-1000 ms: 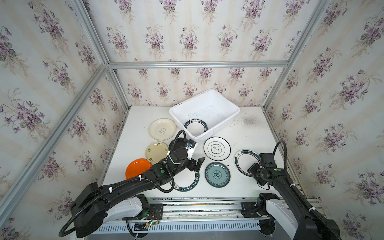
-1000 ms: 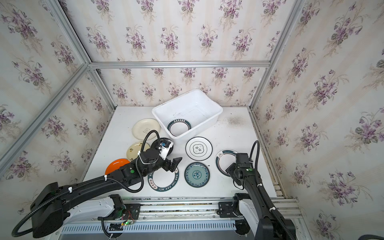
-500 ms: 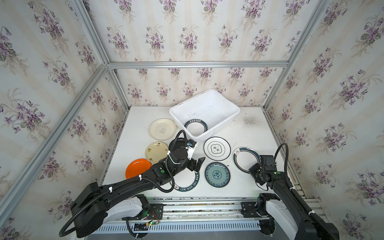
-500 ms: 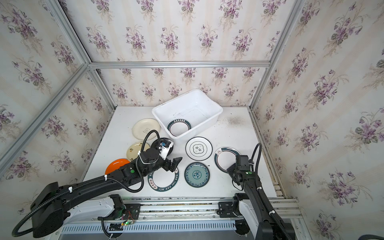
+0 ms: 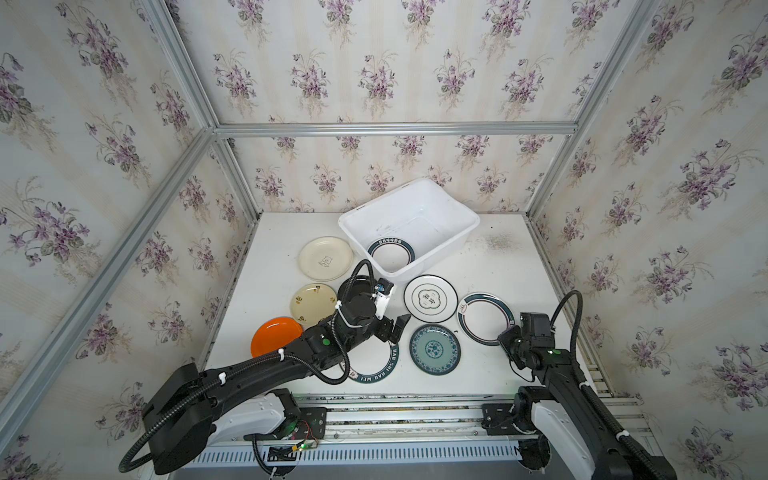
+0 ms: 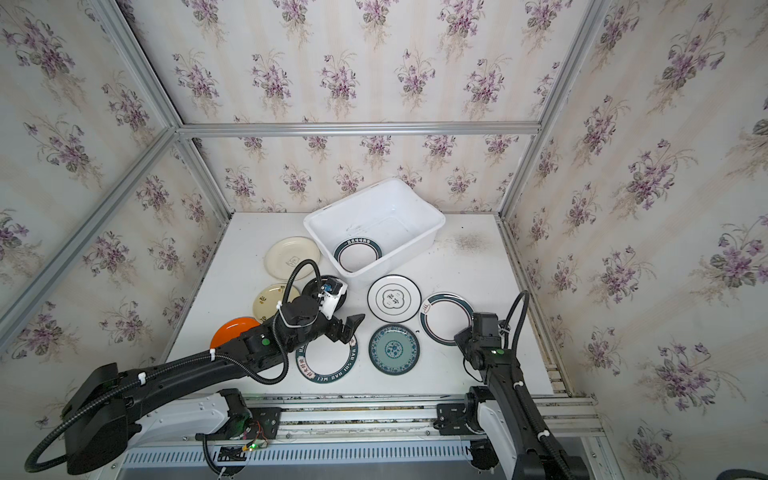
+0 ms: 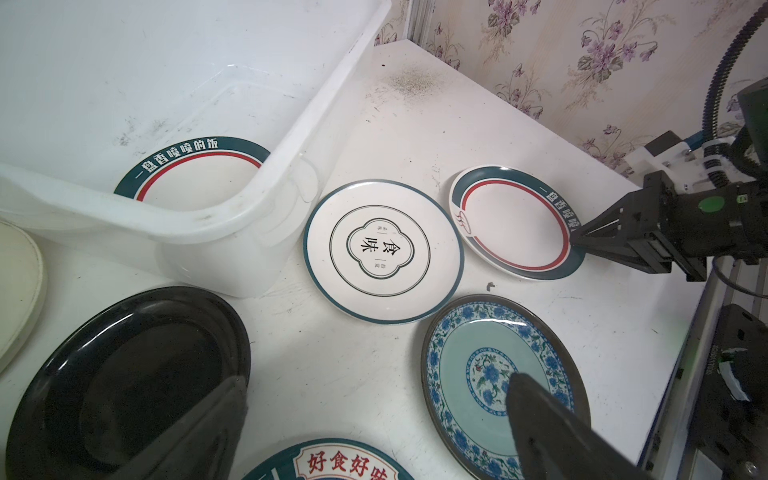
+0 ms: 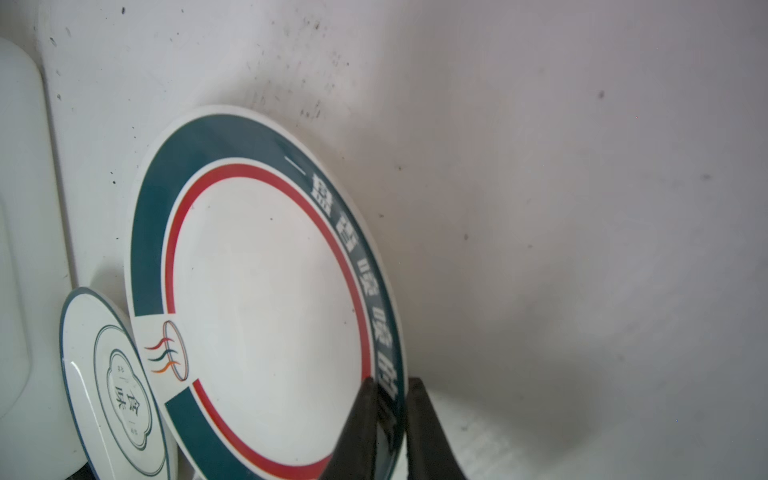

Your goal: Place the plates into the plastic bin on the countertop

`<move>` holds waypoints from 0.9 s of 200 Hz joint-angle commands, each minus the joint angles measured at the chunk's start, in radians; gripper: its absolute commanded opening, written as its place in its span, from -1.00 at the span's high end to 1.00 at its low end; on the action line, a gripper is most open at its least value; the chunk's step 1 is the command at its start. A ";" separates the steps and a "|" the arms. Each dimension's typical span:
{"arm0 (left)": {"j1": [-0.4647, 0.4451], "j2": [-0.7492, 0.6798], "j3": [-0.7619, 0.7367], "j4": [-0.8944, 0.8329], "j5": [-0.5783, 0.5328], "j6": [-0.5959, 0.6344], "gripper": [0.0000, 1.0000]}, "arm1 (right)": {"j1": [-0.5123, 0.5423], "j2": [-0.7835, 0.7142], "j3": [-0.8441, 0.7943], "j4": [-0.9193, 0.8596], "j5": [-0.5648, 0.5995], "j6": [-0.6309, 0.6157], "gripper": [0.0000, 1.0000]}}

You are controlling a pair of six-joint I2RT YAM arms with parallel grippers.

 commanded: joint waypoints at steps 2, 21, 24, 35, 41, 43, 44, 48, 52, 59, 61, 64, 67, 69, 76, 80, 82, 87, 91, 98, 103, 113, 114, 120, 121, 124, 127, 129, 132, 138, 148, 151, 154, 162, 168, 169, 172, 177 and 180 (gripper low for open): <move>0.000 0.003 0.009 -0.002 -0.001 0.008 -0.99 | 0.001 -0.010 -0.005 -0.042 0.025 0.005 0.73; 0.000 0.004 0.009 -0.001 -0.001 0.008 -0.99 | 0.001 -0.021 -0.001 -0.042 0.032 0.013 0.88; 0.000 0.004 0.009 -0.002 -0.001 0.008 -0.99 | 0.001 -0.024 -0.001 -0.042 0.033 0.014 0.88; -0.001 0.006 0.011 -0.003 -0.002 0.008 -0.99 | 0.001 -0.031 0.002 -0.045 0.039 0.016 0.92; -0.001 0.006 0.010 -0.003 -0.001 0.008 -0.99 | 0.001 -0.035 0.004 -0.044 0.041 0.016 0.95; -0.001 0.006 0.011 -0.003 -0.001 0.008 -0.99 | 0.000 -0.037 0.005 -0.044 0.043 0.016 0.96; -0.001 0.006 0.011 -0.003 -0.001 0.008 -0.99 | 0.000 -0.037 0.005 -0.044 0.043 0.016 0.96; -0.001 0.006 0.011 -0.003 -0.001 0.008 -0.99 | 0.001 -0.040 0.007 -0.045 0.045 0.017 0.97; -0.001 0.006 0.011 -0.003 -0.001 0.009 -0.99 | 0.001 -0.042 0.007 -0.046 0.047 0.016 0.99; 0.001 0.006 0.011 -0.003 -0.001 0.008 -0.99 | 0.001 -0.046 0.008 -0.045 0.049 0.015 1.00; 0.000 0.006 0.011 -0.003 -0.001 0.009 -0.99 | 0.001 -0.047 0.011 -0.045 0.050 0.015 1.00; 0.000 0.006 0.011 -0.003 -0.001 0.008 -0.99 | 0.001 -0.049 0.011 -0.045 0.052 0.015 1.00; 0.000 0.006 0.011 -0.003 -0.001 0.009 -0.99 | 0.001 -0.049 0.012 -0.047 0.054 0.015 1.00; -0.001 0.007 0.010 -0.003 -0.001 0.008 -0.99 | 0.001 -0.050 0.012 -0.047 0.054 0.015 1.00; -0.001 0.007 0.011 -0.003 -0.001 0.009 -0.99 | 0.001 -0.049 0.016 -0.048 0.055 0.014 1.00; -0.001 0.008 0.011 -0.004 -0.002 0.009 -0.99 | 0.001 -0.049 0.016 -0.049 0.057 0.015 1.00; -0.001 0.009 0.011 -0.003 -0.001 0.009 -0.99 | 0.001 -0.050 0.018 -0.049 0.056 0.015 1.00; -0.001 0.009 0.011 -0.003 -0.001 0.009 -0.99 | 0.001 -0.050 0.021 -0.050 0.056 0.015 1.00; 0.000 0.009 0.012 -0.003 -0.001 0.009 -0.99 | 0.001 -0.050 0.023 -0.051 0.057 0.015 1.00; 0.000 0.010 0.012 -0.003 -0.001 0.009 -0.99 | 0.001 -0.051 0.027 -0.052 0.058 0.014 1.00; -0.001 0.010 0.012 -0.004 -0.001 0.009 -0.99 | 0.001 -0.052 0.029 -0.052 0.058 0.012 1.00; -0.001 0.012 0.012 -0.004 0.000 0.009 -0.99 | 0.000 -0.057 0.034 -0.052 0.058 0.010 1.00; 0.000 0.011 0.012 -0.004 0.000 0.009 -0.99 | 0.001 -0.058 0.034 -0.052 0.058 0.009 1.00; 0.000 0.012 0.014 -0.004 0.000 0.009 -0.99 | 0.001 -0.059 0.039 -0.052 0.060 0.006 1.00; 0.000 0.012 0.014 -0.004 0.000 0.009 -0.99 | 0.001 -0.059 0.039 -0.052 0.060 0.005 1.00; -0.001 0.012 0.014 -0.005 0.001 0.008 -0.99 | 0.001 -0.060 0.041 -0.053 0.059 0.004 1.00; -0.001 0.012 0.014 -0.004 0.002 0.008 -0.99 | 0.001 -0.060 0.042 -0.054 0.060 0.003 1.00; -0.001 0.013 0.014 -0.004 0.002 0.009 -0.99 | 0.001 -0.061 0.043 -0.054 0.059 0.000 1.00; -0.001 0.013 0.014 -0.004 0.002 0.009 -0.99 | 0.001 -0.061 0.046 -0.054 0.059 -0.002 1.00; -0.001 0.014 0.014 -0.004 0.002 0.009 -0.99 | 0.001 -0.063 0.051 -0.054 0.059 -0.008 1.00; -0.001 0.015 0.014 -0.005 0.002 0.008 -0.99 | 0.001 -0.063 0.062 -0.060 0.060 -0.018 1.00; -0.001 0.015 0.014 -0.004 0.002 0.008 -0.99 | 0.001 -0.063 0.067 -0.062 0.060 -0.022 1.00; -0.001 0.015 0.014 -0.004 0.002 0.010 -0.99 | 0.001 -0.063 0.071 -0.065 0.060 -0.025 1.00; -0.001 0.016 0.015 -0.005 0.002 0.009 -0.99 | 0.001 -0.063 0.079 -0.067 0.061 -0.034 1.00; -0.001 0.017 0.015 -0.005 0.002 0.009 -0.99 | 0.001 -0.064 0.085 -0.069 0.061 -0.039 1.00; -0.001 0.017 0.015 -0.005 0.002 0.009 -0.99 | 0.001 -0.063 0.087 -0.069 0.060 -0.041 1.00; 0.000 0.017 0.015 -0.004 0.002 0.010 -0.99 | 0.001 -0.064 0.090 -0.070 0.060 -0.044 1.00; 0.000 0.017 0.015 -0.004 0.003 0.009 -0.99 | 0.001 -0.065 0.095 -0.071 0.057 -0.050 1.00; -0.001 0.017 0.015 -0.005 0.003 0.009 -0.99 | 0.001 -0.065 0.098 -0.072 0.057 -0.053 1.00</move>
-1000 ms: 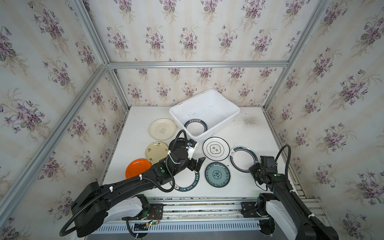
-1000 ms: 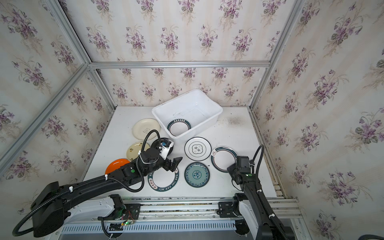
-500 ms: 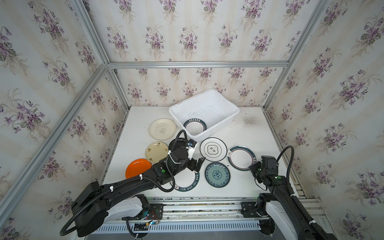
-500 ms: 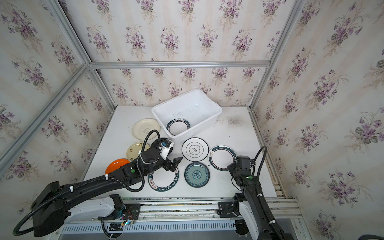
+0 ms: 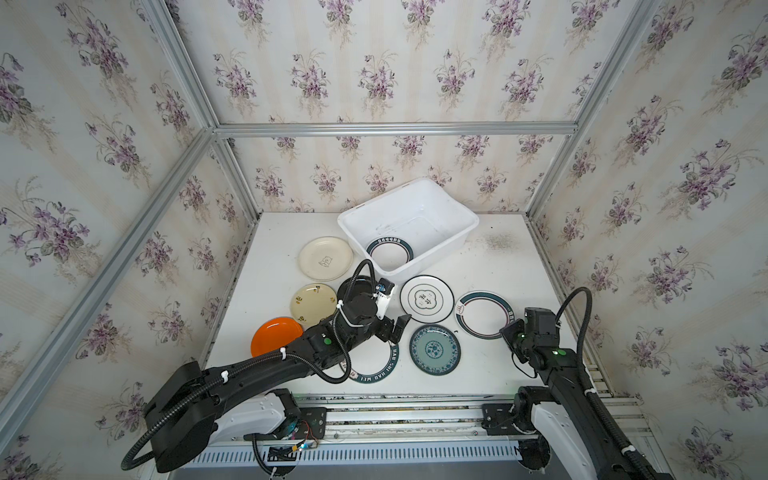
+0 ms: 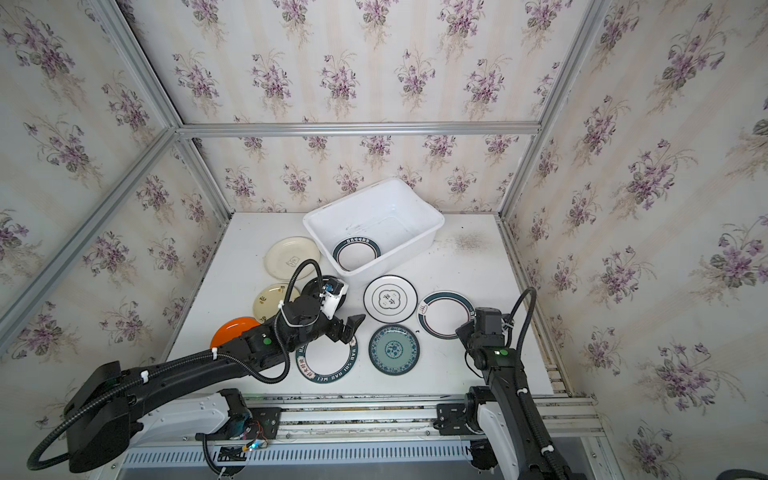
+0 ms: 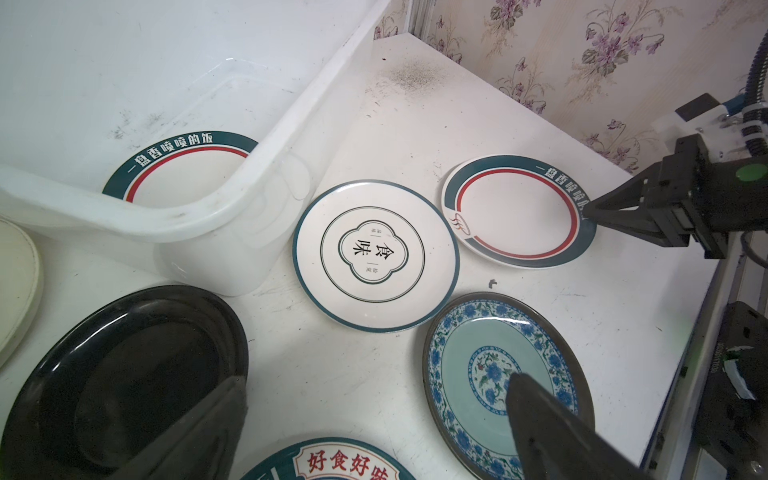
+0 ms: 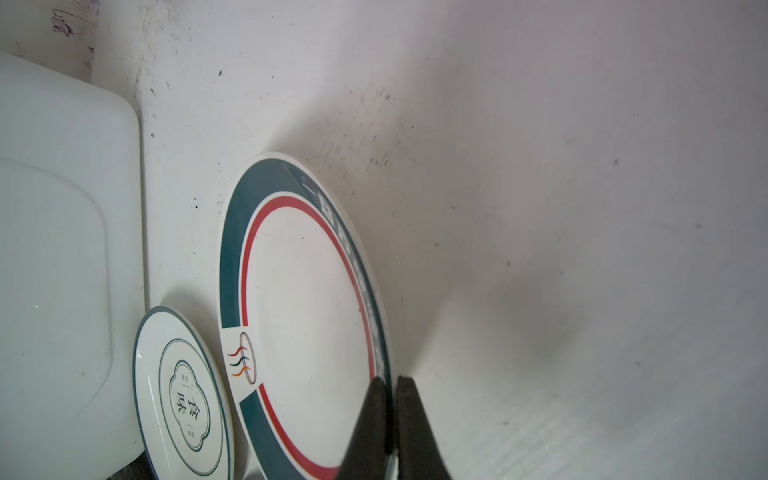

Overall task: Place the plates into the plastic bin on the countertop
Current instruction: 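Lift the green-red rimmed plate with the right gripper toward the bin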

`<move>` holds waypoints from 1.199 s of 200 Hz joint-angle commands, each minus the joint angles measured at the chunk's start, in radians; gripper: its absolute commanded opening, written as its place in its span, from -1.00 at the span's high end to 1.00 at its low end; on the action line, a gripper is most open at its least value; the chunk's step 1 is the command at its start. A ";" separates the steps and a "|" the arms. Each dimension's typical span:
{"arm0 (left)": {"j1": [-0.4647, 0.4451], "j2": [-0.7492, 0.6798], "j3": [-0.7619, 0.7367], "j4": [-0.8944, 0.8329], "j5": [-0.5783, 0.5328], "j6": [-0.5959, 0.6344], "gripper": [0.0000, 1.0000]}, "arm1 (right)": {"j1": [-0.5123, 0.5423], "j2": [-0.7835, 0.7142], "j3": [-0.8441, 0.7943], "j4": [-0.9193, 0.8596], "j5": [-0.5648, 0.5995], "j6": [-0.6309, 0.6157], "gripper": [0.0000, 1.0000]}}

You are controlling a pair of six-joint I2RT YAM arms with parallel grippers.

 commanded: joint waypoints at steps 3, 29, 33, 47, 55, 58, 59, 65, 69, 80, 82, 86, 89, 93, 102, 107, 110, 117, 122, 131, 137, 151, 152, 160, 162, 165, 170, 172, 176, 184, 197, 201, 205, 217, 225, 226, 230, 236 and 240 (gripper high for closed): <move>-0.001 0.003 0.010 0.000 0.003 0.009 -0.99 | 0.001 -0.002 0.034 -0.042 0.024 -0.050 1.00; -0.001 0.001 0.011 -0.002 0.004 0.007 -0.99 | 0.001 -0.012 0.062 -0.049 0.018 -0.073 1.00; 0.000 0.001 0.011 -0.001 0.004 0.008 -0.99 | 0.001 -0.013 0.068 -0.052 0.016 -0.077 1.00; -0.001 -0.002 0.013 -0.003 0.004 0.008 -0.99 | 0.001 -0.021 0.088 -0.065 0.019 -0.088 1.00; 0.000 -0.004 0.013 -0.003 0.005 0.007 -0.99 | 0.001 -0.026 0.099 -0.070 0.020 -0.094 1.00; 0.000 -0.004 0.012 -0.003 0.005 0.006 -0.99 | 0.001 -0.028 0.101 -0.071 0.020 -0.096 1.00; -0.001 -0.005 0.012 -0.003 0.006 0.007 -0.99 | 0.001 -0.028 0.101 -0.071 0.020 -0.096 1.00; -0.001 -0.006 0.011 -0.003 0.006 0.006 -0.99 | 0.001 -0.031 0.106 -0.070 0.016 -0.101 1.00; -0.001 -0.006 0.012 -0.004 0.007 0.007 -0.99 | 0.000 -0.033 0.111 -0.069 0.014 -0.105 1.00; -0.001 -0.007 0.013 -0.007 0.005 0.013 -0.99 | 0.001 -0.031 0.127 -0.070 0.006 -0.116 1.00; -0.001 -0.008 0.013 -0.008 0.004 0.015 -0.99 | 0.001 -0.030 0.130 -0.071 0.004 -0.118 1.00; -0.001 -0.008 0.014 -0.011 0.000 0.014 -0.99 | 0.001 -0.027 0.137 -0.073 0.001 -0.120 1.00; -0.001 -0.008 0.015 -0.014 -0.004 0.016 -0.99 | 0.001 -0.027 0.141 -0.074 0.000 -0.122 1.00; -0.001 -0.010 0.016 -0.015 -0.009 0.016 -0.99 | 0.001 -0.024 0.148 -0.077 -0.003 -0.124 1.00; 0.000 -0.014 0.015 -0.018 -0.017 0.020 -0.99 | 0.001 -0.021 0.161 -0.082 -0.005 -0.129 1.00; -0.001 -0.017 0.014 -0.018 -0.019 0.020 -0.99 | 0.001 -0.021 0.167 -0.083 -0.006 -0.132 1.00; 0.000 -0.018 0.013 -0.018 -0.021 0.020 -0.99 | 0.001 -0.021 0.171 -0.083 -0.006 -0.134 1.00; 0.000 -0.021 0.013 -0.018 -0.022 0.020 -0.99 | 0.001 -0.021 0.180 -0.084 -0.004 -0.139 1.00; 0.000 -0.023 0.013 -0.018 -0.022 0.020 -0.99 | 0.001 -0.022 0.185 -0.084 -0.003 -0.142 1.00; 0.000 -0.025 0.013 -0.018 -0.021 0.019 -0.99 | 0.001 -0.021 0.199 -0.084 -0.003 -0.147 1.00; -0.001 -0.025 0.013 -0.018 -0.020 0.020 -0.99 | 0.001 -0.017 0.209 -0.083 -0.005 -0.152 1.00; -0.001 -0.025 0.013 -0.020 -0.019 0.020 -0.99 | 0.001 -0.007 0.235 -0.081 -0.016 -0.163 1.00; -0.001 -0.025 0.013 -0.020 -0.019 0.020 -0.99 | 0.001 -0.007 0.235 -0.081 -0.016 -0.163 1.00; -0.001 -0.026 0.014 -0.020 -0.021 0.021 -0.99 | 0.001 0.000 0.250 -0.079 -0.025 -0.170 1.00; 0.000 -0.026 0.015 -0.020 -0.020 0.023 -0.99 | 0.001 0.002 0.254 -0.079 -0.027 -0.171 1.00; -0.001 -0.027 0.017 -0.022 -0.020 0.022 -0.99 | 0.001 0.005 0.261 -0.079 -0.031 -0.174 1.00; -0.001 -0.030 0.020 -0.025 -0.020 0.023 -0.99 | 0.001 0.008 0.270 -0.078 -0.036 -0.179 1.00; -0.001 -0.031 0.021 -0.027 -0.021 0.022 -0.99 | 0.001 0.010 0.272 -0.079 -0.037 -0.181 1.00; -0.001 -0.035 0.023 -0.029 -0.020 0.024 -0.99 | 0.001 0.011 0.282 -0.080 -0.040 -0.185 1.00; -0.001 -0.043 0.023 -0.029 -0.020 0.020 -0.99 | 0.001 0.014 0.297 -0.080 -0.046 -0.190 1.00; -0.001 -0.057 0.022 -0.030 -0.022 0.017 -0.99 | 0.001 0.012 0.319 -0.089 -0.042 -0.196 1.00; -0.001 -0.062 0.021 -0.029 -0.022 0.016 -0.99 | 0.001 0.008 0.324 -0.094 -0.036 -0.196 1.00; 0.000 -0.065 0.020 -0.029 -0.022 0.015 -0.99 | 0.001 0.004 0.330 -0.099 -0.027 -0.196 1.00; 0.001 -0.073 0.020 -0.030 -0.022 0.015 -0.99 | 0.001 -0.003 0.349 -0.105 -0.014 -0.206 1.00; 0.000 -0.078 0.020 -0.031 -0.023 0.014 -0.99 | 0.001 0.001 0.367 -0.106 -0.019 -0.218 1.00; 0.000 -0.080 0.020 -0.031 -0.023 0.014 -0.99 | 0.001 0.002 0.370 -0.107 -0.021 -0.219 1.00; 0.000 -0.084 0.020 -0.030 -0.023 0.011 -0.99 | 0.001 0.010 0.381 -0.109 -0.028 -0.223 1.00; 0.002 -0.090 0.022 -0.031 -0.023 0.006 -0.99 | 0.001 0.021 0.400 -0.111 -0.042 -0.229 1.00; 0.003 -0.095 0.023 -0.031 -0.022 0.001 -0.99 | 0.001 0.029 0.413 -0.112 -0.052 -0.232 1.00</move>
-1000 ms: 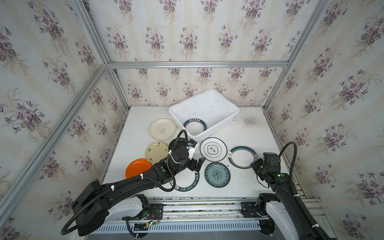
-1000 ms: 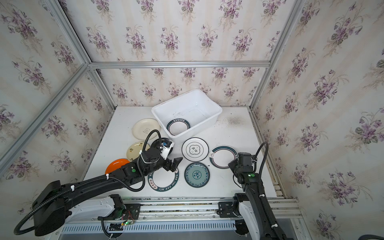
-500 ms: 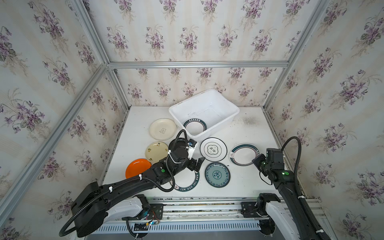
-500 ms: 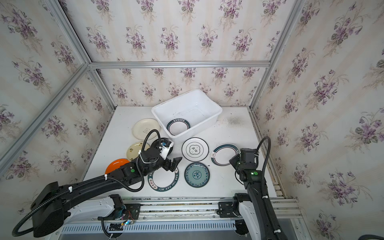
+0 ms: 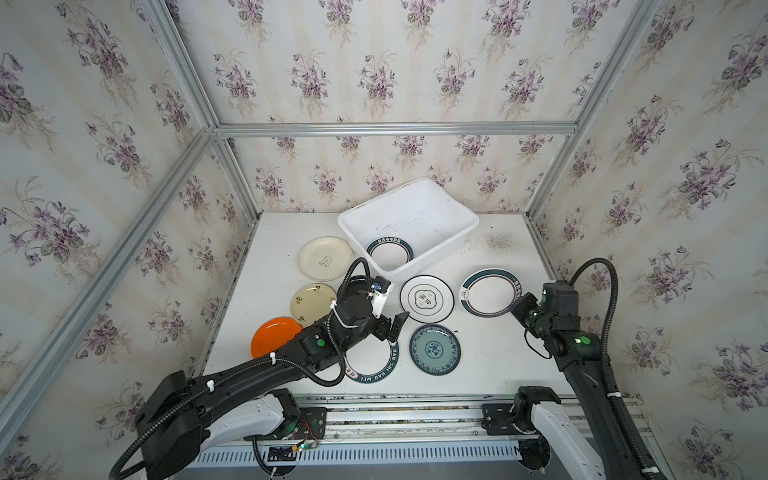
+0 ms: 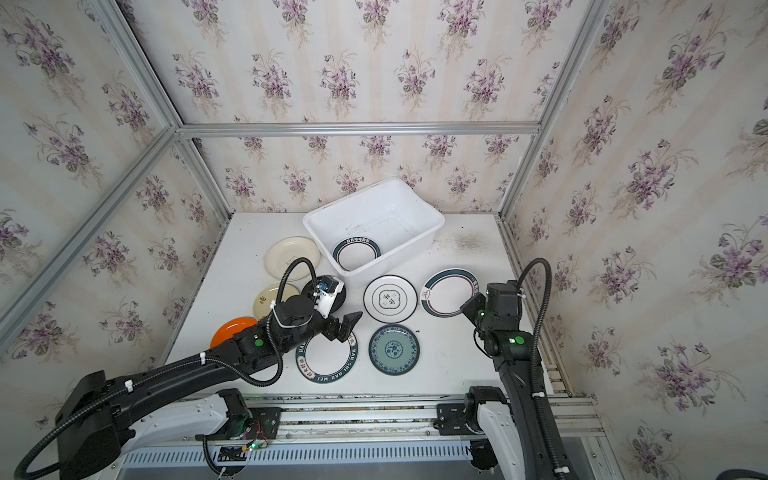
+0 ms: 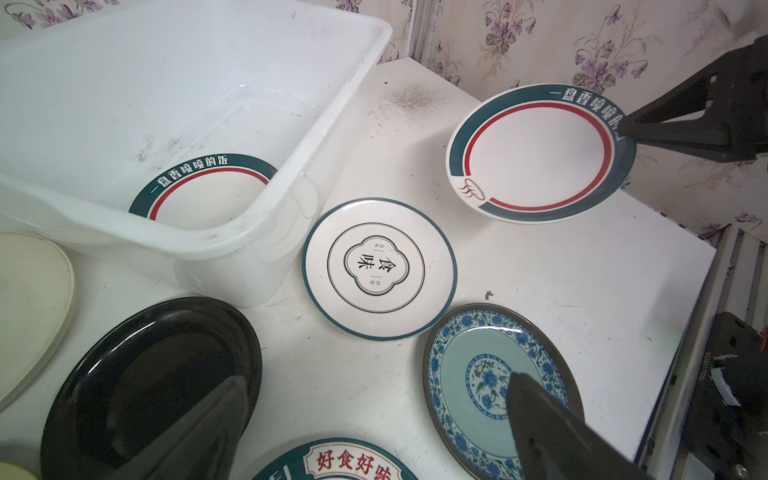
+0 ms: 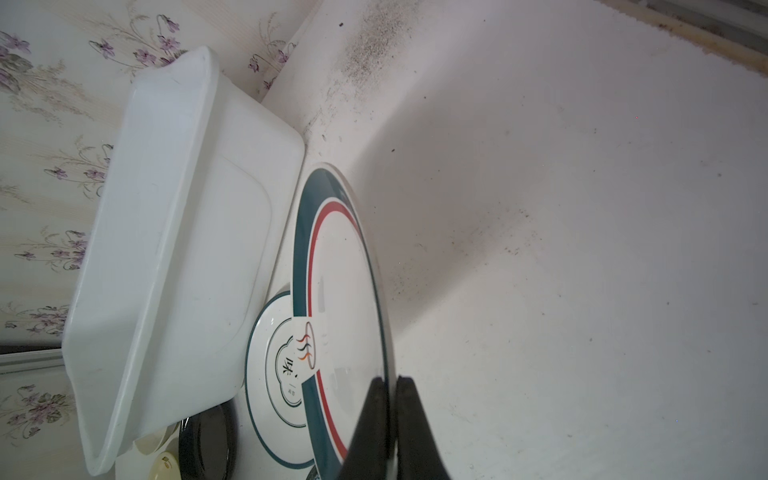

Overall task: Place the plates into the plastic bin on the countertop
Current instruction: 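Lift the green-red rimmed plate with the right gripper toward the bin, then lower the plate into the white bin and open the right gripper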

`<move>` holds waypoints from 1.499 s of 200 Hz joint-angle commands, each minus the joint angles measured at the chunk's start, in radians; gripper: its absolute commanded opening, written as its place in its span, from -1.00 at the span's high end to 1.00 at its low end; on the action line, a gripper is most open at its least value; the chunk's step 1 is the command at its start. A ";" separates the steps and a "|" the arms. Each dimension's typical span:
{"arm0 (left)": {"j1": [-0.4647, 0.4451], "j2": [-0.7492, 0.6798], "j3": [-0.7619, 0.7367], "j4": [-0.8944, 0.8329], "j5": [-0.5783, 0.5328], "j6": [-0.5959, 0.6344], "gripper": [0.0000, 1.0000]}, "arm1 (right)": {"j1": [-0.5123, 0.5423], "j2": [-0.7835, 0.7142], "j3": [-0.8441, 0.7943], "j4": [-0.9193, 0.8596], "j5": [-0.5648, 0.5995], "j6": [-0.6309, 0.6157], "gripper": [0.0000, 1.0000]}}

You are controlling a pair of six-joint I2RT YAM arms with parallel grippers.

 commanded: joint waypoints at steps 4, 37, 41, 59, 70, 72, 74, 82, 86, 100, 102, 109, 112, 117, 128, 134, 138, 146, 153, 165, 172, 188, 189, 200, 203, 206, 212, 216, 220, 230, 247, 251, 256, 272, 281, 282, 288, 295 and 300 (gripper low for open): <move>0.005 -0.025 0.012 0.010 -0.004 -0.013 -0.99 | 0.001 0.033 0.081 0.021 -0.030 -0.034 1.00; 0.017 -0.091 0.015 0.008 0.005 -0.040 -0.99 | 0.002 0.093 0.158 0.074 -0.122 -0.028 1.00; 0.021 -0.098 0.014 0.006 0.011 -0.048 -0.99 | 0.003 0.101 0.168 0.079 -0.132 -0.029 1.00; 0.043 -0.146 0.008 -0.003 0.048 -0.075 -0.99 | 0.012 0.141 0.218 0.102 -0.175 -0.029 1.00; 0.057 -0.173 0.006 -0.014 0.075 -0.091 -0.99 | 0.029 0.171 0.247 0.123 -0.199 -0.036 1.00; 0.059 -0.177 0.006 -0.016 0.079 -0.094 -0.99 | 0.031 0.174 0.252 0.124 -0.201 -0.036 1.00; 0.063 -0.182 0.006 -0.020 0.084 -0.096 -0.99 | 0.035 0.178 0.258 0.125 -0.202 -0.037 1.00; 0.075 -0.196 0.009 -0.031 0.108 -0.109 -0.99 | 0.053 0.200 0.279 0.135 -0.212 -0.043 1.00; 0.082 -0.203 0.009 -0.036 0.121 -0.115 -0.99 | 0.059 0.211 0.290 0.142 -0.220 -0.046 1.00; 0.108 -0.228 0.010 -0.048 0.165 -0.141 -0.99 | 0.082 0.249 0.321 0.168 -0.248 -0.042 1.00; 0.110 -0.232 0.010 -0.049 0.172 -0.144 -0.99 | 0.085 0.255 0.325 0.175 -0.254 -0.041 1.00; 0.123 -0.246 0.009 -0.052 0.194 -0.158 -0.99 | 0.093 0.273 0.339 0.195 -0.274 -0.038 1.00; 0.129 -0.250 0.009 -0.054 0.206 -0.162 -0.99 | 0.098 0.280 0.347 0.203 -0.281 -0.037 1.00; 0.139 -0.258 0.009 -0.055 0.222 -0.175 -0.99 | 0.103 0.294 0.361 0.214 -0.291 -0.037 1.00; 0.159 -0.275 0.010 -0.059 0.253 -0.200 -0.99 | 0.119 0.333 0.403 0.227 -0.312 -0.052 1.00; 0.173 -0.282 0.010 -0.061 0.268 -0.221 -0.99 | 0.127 0.357 0.432 0.225 -0.322 -0.058 1.00; 0.184 -0.286 0.010 -0.063 0.278 -0.236 -0.99 | 0.134 0.375 0.451 0.224 -0.326 -0.059 1.00; 0.203 -0.293 0.012 -0.063 0.297 -0.255 -0.99 | 0.146 0.410 0.484 0.238 -0.346 -0.064 1.00; 0.216 -0.296 0.014 -0.065 0.309 -0.262 -0.99 | 0.155 0.445 0.512 0.252 -0.368 -0.069 1.00; 0.240 -0.293 0.026 -0.076 0.320 -0.272 -0.99 | 0.176 0.506 0.568 0.255 -0.379 -0.075 1.00; 0.254 -0.288 0.035 -0.083 0.327 -0.276 -0.99 | 0.187 0.544 0.603 0.256 -0.387 -0.090 1.00; 0.283 -0.271 0.055 -0.091 0.343 -0.281 -0.99 | 0.211 0.628 0.676 0.250 -0.378 -0.117 1.00; 0.285 -0.270 0.057 -0.091 0.344 -0.282 -0.99 | 0.213 0.633 0.682 0.251 -0.377 -0.118 1.00; 0.301 -0.255 0.070 -0.091 0.352 -0.284 -0.99 | 0.232 0.687 0.719 0.250 -0.355 -0.133 1.00; 0.307 -0.250 0.074 -0.091 0.354 -0.285 -0.99 | 0.237 0.701 0.731 0.249 -0.345 -0.138 1.00; 0.312 -0.246 0.079 -0.092 0.357 -0.287 -0.99 | 0.243 0.714 0.742 0.248 -0.338 -0.144 1.00; 0.324 -0.235 0.089 -0.095 0.362 -0.292 -0.99 | 0.253 0.743 0.765 0.241 -0.323 -0.155 1.00; 0.331 -0.229 0.096 -0.097 0.365 -0.296 -0.99 | 0.260 0.762 0.781 0.235 -0.314 -0.162 1.00; 0.338 -0.221 0.102 -0.099 0.367 -0.298 -0.99 | 0.268 0.781 0.799 0.229 -0.304 -0.170 1.00; 0.355 -0.204 0.124 -0.111 0.371 -0.301 -0.99 | 0.284 0.834 0.847 0.202 -0.288 -0.191 1.00; 0.381 -0.177 0.163 -0.142 0.360 -0.304 -0.99 | 0.314 0.918 0.915 0.180 -0.264 -0.216 1.00; 0.390 -0.172 0.174 -0.152 0.363 -0.302 -0.99 | 0.319 0.941 0.931 0.180 -0.265 -0.219 1.00; 0.399 -0.166 0.185 -0.164 0.375 -0.293 -0.99 | 0.324 0.969 0.951 0.179 -0.270 -0.228 1.00; 0.418 -0.163 0.195 -0.185 0.349 -0.263 -0.99 | 0.342 1.062 1.039 0.135 -0.261 -0.259 1.00; 0.429 -0.167 0.193 -0.196 0.323 -0.263 -0.99 | 0.353 1.110 1.084 0.113 -0.260 -0.274 1.00; 0.430 -0.167 0.193 -0.197 0.322 -0.264 -0.99 | 0.354 1.116 1.090 0.110 -0.260 -0.277 1.00; 0.441 -0.170 0.192 -0.197 0.320 -0.264 -0.99 | 0.362 1.144 1.119 0.091 -0.260 -0.285 1.00; 0.447 -0.175 0.190 -0.199 0.318 -0.264 -0.99 | 0.369 1.177 1.153 0.071 -0.257 -0.298 1.00; 0.451 -0.177 0.189 -0.202 0.313 -0.264 -0.99 | 0.376 1.197 1.175 0.053 -0.250 -0.308 1.00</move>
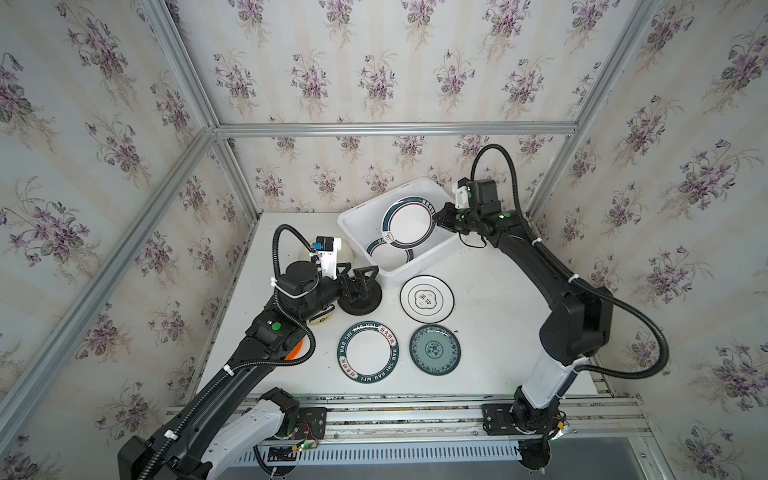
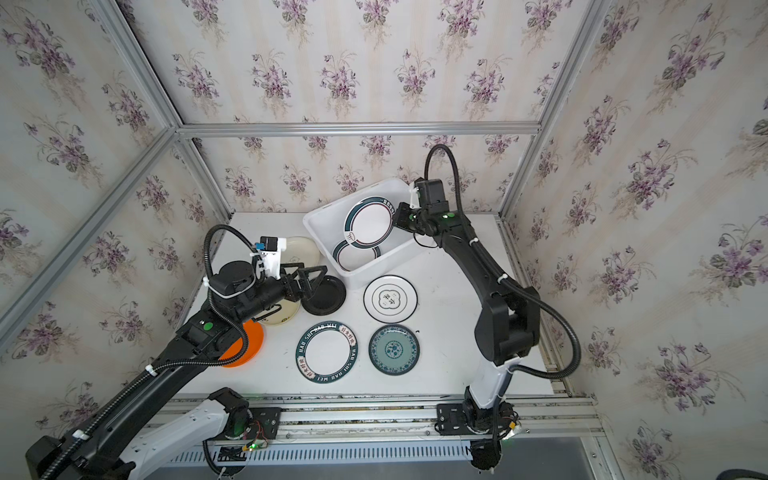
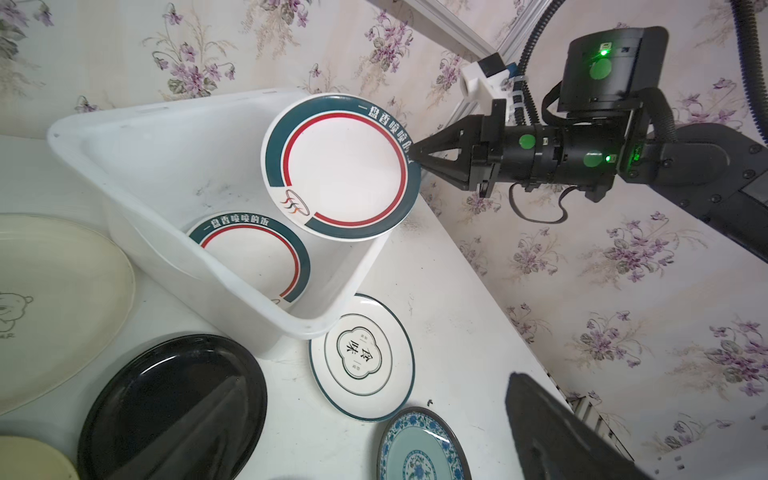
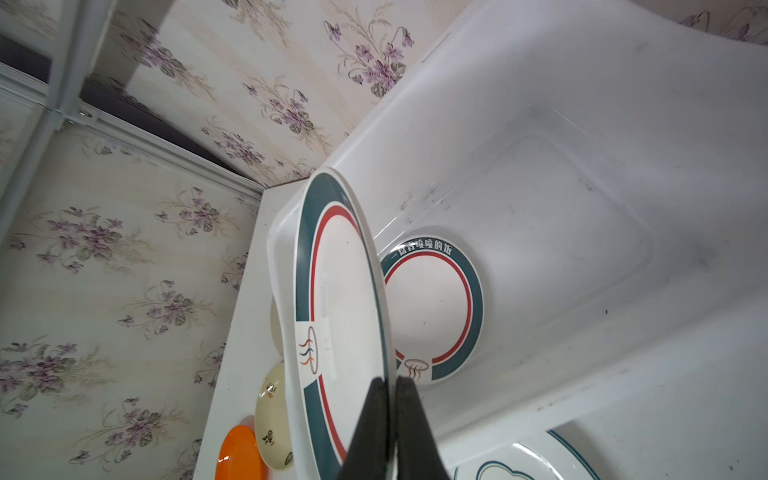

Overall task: Place the plates into the plastic bin on the countertop
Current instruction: 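Lower the plate into the white bin and open the right gripper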

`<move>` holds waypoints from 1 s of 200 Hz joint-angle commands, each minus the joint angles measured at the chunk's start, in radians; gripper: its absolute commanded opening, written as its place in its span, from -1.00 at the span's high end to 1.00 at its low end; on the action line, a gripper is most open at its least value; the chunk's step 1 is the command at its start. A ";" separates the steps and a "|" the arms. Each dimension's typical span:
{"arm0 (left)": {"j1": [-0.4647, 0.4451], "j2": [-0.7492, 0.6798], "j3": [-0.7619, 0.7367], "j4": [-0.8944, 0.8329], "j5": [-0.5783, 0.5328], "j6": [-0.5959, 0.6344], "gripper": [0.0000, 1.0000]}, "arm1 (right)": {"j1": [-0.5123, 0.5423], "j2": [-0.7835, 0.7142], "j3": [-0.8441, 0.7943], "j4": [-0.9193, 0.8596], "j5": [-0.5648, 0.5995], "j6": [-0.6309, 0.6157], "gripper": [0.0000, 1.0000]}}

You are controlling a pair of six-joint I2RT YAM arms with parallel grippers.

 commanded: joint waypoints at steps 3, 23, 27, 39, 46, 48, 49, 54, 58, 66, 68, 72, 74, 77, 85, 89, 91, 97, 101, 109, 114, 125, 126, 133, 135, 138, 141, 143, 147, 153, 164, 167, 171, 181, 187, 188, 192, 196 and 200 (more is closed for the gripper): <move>0.021 -0.012 0.000 -0.024 -0.037 0.015 -0.99 | 0.027 0.086 0.106 -0.067 0.022 -0.074 1.00; 0.026 -0.014 -0.005 -0.026 -0.080 0.006 -0.99 | 0.048 0.154 0.179 -0.143 0.062 -0.106 1.00; 0.031 -0.012 -0.002 -0.029 -0.074 0.005 -0.99 | 0.049 0.167 0.193 -0.155 0.053 -0.108 1.00; 0.042 -0.004 0.011 -0.038 -0.047 0.021 -0.99 | 0.056 0.198 0.216 -0.176 0.038 -0.116 1.00; 0.044 0.000 0.020 -0.050 -0.052 0.027 -0.99 | 0.063 0.208 0.217 -0.176 0.057 -0.123 1.00; 0.045 0.002 0.022 -0.054 -0.055 0.029 -0.99 | 0.065 0.210 0.216 -0.176 0.064 -0.124 1.00; 0.045 0.003 0.023 -0.056 -0.056 0.030 -0.99 | 0.067 0.211 0.216 -0.176 0.067 -0.125 1.00; 0.049 0.004 0.028 -0.062 -0.062 0.030 -0.99 | 0.070 0.218 0.216 -0.174 0.079 -0.127 1.00; 0.051 0.004 0.030 -0.063 -0.062 0.030 -0.99 | 0.073 0.223 0.216 -0.172 0.082 -0.131 1.00; 0.057 0.006 0.034 -0.065 -0.058 0.030 -0.99 | 0.075 0.236 0.220 -0.172 0.075 -0.132 1.00; 0.057 0.006 0.036 -0.066 -0.058 0.030 -0.99 | 0.076 0.239 0.223 -0.173 0.075 -0.133 1.00; 0.059 0.004 0.037 -0.068 -0.054 0.031 -0.99 | 0.078 0.246 0.229 -0.176 0.075 -0.133 1.00; 0.060 0.005 0.038 -0.069 -0.052 0.030 -0.99 | 0.079 0.250 0.232 -0.181 0.076 -0.133 1.00; 0.061 0.004 0.038 -0.071 -0.053 0.030 -0.99 | 0.080 0.255 0.239 -0.188 0.079 -0.137 1.00; 0.060 0.002 0.038 -0.072 -0.051 0.032 -0.99 | 0.084 0.267 0.254 -0.207 0.102 -0.147 1.00; 0.061 0.000 0.036 -0.073 -0.055 0.032 -0.99 | 0.087 0.274 0.261 -0.216 0.118 -0.154 1.00; 0.061 0.000 0.035 -0.073 -0.056 0.032 -0.99 | 0.088 0.276 0.263 -0.219 0.126 -0.157 1.00; 0.062 0.001 0.032 -0.073 -0.061 0.033 -0.99 | 0.092 0.282 0.269 -0.223 0.143 -0.168 1.00; 0.062 0.001 0.031 -0.074 -0.064 0.033 -0.99 | 0.093 0.286 0.273 -0.225 0.147 -0.173 1.00; 0.065 0.006 0.029 -0.079 -0.064 0.032 -0.99 | 0.093 0.302 0.282 -0.228 0.142 -0.177 1.00; 0.067 0.011 0.031 -0.083 -0.062 0.031 -0.99 | 0.094 0.314 0.296 -0.237 0.136 -0.178 1.00; 0.071 0.020 0.035 -0.092 -0.057 0.030 -0.99 | 0.095 0.342 0.327 -0.258 0.125 -0.181 1.00; 0.071 0.021 0.035 -0.093 -0.056 0.031 -0.99 | 0.095 0.345 0.331 -0.260 0.124 -0.181 1.00; 0.074 0.026 0.038 -0.098 -0.055 0.032 -0.99 | 0.097 0.364 0.354 -0.277 0.123 -0.184 1.00; 0.075 0.026 0.040 -0.099 -0.056 0.032 -0.99 | 0.097 0.369 0.360 -0.281 0.124 -0.185 1.00; 0.076 0.028 0.040 -0.101 -0.056 0.031 -0.99 | 0.097 0.378 0.368 -0.287 0.124 -0.186 1.00; 0.077 0.029 0.040 -0.104 -0.056 0.032 -0.99 | 0.098 0.383 0.377 -0.292 0.125 -0.187 1.00; 0.078 0.030 0.041 -0.105 -0.057 0.030 -0.99 | 0.099 0.389 0.383 -0.296 0.125 -0.189 1.00; 0.079 0.031 0.041 -0.106 -0.058 0.030 -0.99 | 0.099 0.398 0.394 -0.303 0.127 -0.191 1.00; 0.081 0.031 0.040 -0.106 -0.060 0.028 -0.99 | 0.102 0.410 0.409 -0.313 0.130 -0.195 1.00; 0.085 0.031 0.040 -0.107 -0.063 0.026 -0.99 | 0.105 0.426 0.432 -0.328 0.139 -0.205 1.00; 0.085 0.032 0.041 -0.108 -0.063 0.025 -0.99 | 0.105 0.430 0.437 -0.332 0.144 -0.207 1.00; 0.085 0.031 0.040 -0.107 -0.065 0.024 -0.99 | 0.106 0.433 0.440 -0.334 0.147 -0.207 1.00; 0.087 0.035 0.040 -0.106 -0.069 0.023 -0.99 | 0.107 0.441 0.450 -0.341 0.159 -0.210 1.00; 0.087 0.038 0.041 -0.106 -0.069 0.022 -0.99 | 0.107 0.446 0.453 -0.344 0.167 -0.207 1.00; 0.087 0.039 0.042 -0.106 -0.068 0.022 -0.99 | 0.107 0.447 0.454 -0.345 0.168 -0.207 1.00; 0.088 0.040 0.044 -0.106 -0.067 0.021 -0.99 | 0.107 0.450 0.456 -0.347 0.174 -0.208 1.00; 0.088 0.041 0.044 -0.107 -0.067 0.021 -0.99 | 0.108 0.453 0.459 -0.350 0.178 -0.208 1.00; 0.088 0.044 0.046 -0.106 -0.067 0.020 -0.99 | 0.107 0.457 0.462 -0.351 0.179 -0.208 1.00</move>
